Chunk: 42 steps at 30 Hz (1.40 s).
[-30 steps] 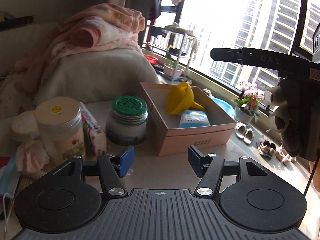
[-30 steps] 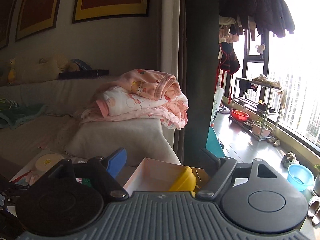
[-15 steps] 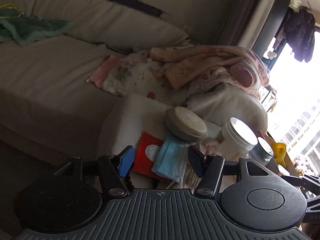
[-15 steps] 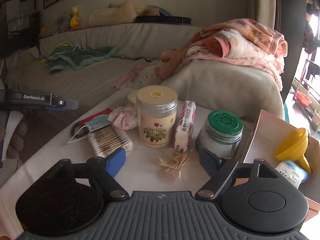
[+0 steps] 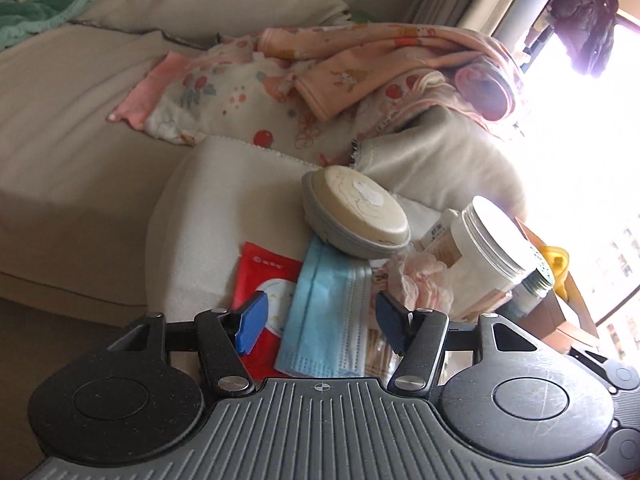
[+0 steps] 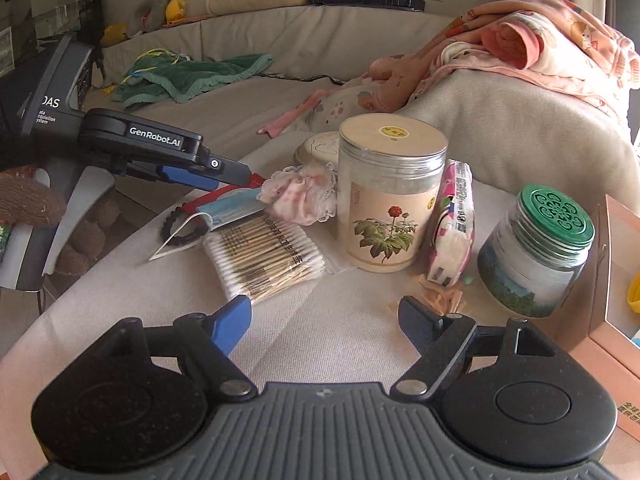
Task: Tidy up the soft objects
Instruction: 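Grasp the black beaded bracelet with the left tool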
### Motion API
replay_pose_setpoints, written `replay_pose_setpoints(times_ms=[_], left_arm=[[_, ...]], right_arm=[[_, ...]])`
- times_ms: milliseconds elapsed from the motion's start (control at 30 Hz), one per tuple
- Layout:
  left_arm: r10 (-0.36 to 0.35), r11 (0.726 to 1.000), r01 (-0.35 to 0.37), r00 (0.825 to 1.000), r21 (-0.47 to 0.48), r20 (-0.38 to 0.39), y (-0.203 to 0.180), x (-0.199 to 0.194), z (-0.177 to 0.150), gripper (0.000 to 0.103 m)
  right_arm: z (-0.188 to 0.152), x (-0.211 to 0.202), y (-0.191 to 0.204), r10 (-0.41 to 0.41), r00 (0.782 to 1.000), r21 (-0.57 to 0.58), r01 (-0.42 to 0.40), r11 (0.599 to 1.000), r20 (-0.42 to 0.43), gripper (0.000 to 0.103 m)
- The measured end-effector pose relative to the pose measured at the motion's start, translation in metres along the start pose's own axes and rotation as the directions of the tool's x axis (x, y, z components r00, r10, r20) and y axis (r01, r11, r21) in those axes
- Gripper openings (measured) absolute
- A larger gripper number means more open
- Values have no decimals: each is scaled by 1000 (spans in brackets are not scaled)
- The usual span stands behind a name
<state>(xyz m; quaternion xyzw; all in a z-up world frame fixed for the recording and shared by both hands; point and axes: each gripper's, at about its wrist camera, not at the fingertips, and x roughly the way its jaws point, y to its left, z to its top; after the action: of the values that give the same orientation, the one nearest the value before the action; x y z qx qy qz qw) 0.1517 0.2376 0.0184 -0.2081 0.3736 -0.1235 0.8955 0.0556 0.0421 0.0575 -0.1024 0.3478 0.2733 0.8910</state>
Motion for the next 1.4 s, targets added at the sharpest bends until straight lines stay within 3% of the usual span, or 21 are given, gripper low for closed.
replay_pose_setpoints(times_ms=[133,233,300,367,467,533,667,733,900,1000,1100,1167,1200,1400], left_arm=[[-83,997,83,996,4,-10,-2,-6,3,64],[33,999,-33,998,-1,53,6,-16,12,64],[143,990,-143,989,7,38,12,-14,19,64],[174,985,-174,985,21,-9,18,-9,21,64],[155,987,-151,985,46,-82,20,0,19,64],[144,988,-139,986,65,-84,18,0,18,64],[44,999,-44,994,2,-103,18,-5,16,56],[93,994,-88,992,56,-86,9,-17,13,56],[246,946,-224,967,235,-68,0,-41,-5,55],[333,904,-288,938,316,-96,-3,-31,-20,51],[353,885,-313,934,344,-58,-9,-29,-27,48],[370,867,-336,929,368,-26,-14,-29,-31,38],[368,865,-337,930,372,-15,-15,-29,-33,17],[270,899,-241,963,366,-29,-21,-32,-42,17]], right_arm=[[-4,7,2,29,1000,5,-29,1000,7,81],[-11,11,1,29,999,-4,-29,1000,20,81],[-15,13,0,23,999,-2,-22,1000,27,81],[-20,18,-2,25,1000,8,-25,1000,19,81],[-24,20,-6,37,999,29,-37,999,23,81],[-25,20,-9,46,999,44,-47,998,25,81],[-26,20,-11,53,998,57,-55,997,31,81],[-26,21,-12,54,998,61,-55,997,33,81],[-27,21,-14,58,998,73,-61,995,38,81],[-27,21,-14,55,998,70,-57,996,38,81],[-27,21,-12,47,998,65,-50,997,36,81],[-26,21,-11,44,998,61,-46,997,36,81],[-26,21,-10,45,998,58,-47,997,36,81],[-9,13,10,29,996,-92,-22,995,79,81]])
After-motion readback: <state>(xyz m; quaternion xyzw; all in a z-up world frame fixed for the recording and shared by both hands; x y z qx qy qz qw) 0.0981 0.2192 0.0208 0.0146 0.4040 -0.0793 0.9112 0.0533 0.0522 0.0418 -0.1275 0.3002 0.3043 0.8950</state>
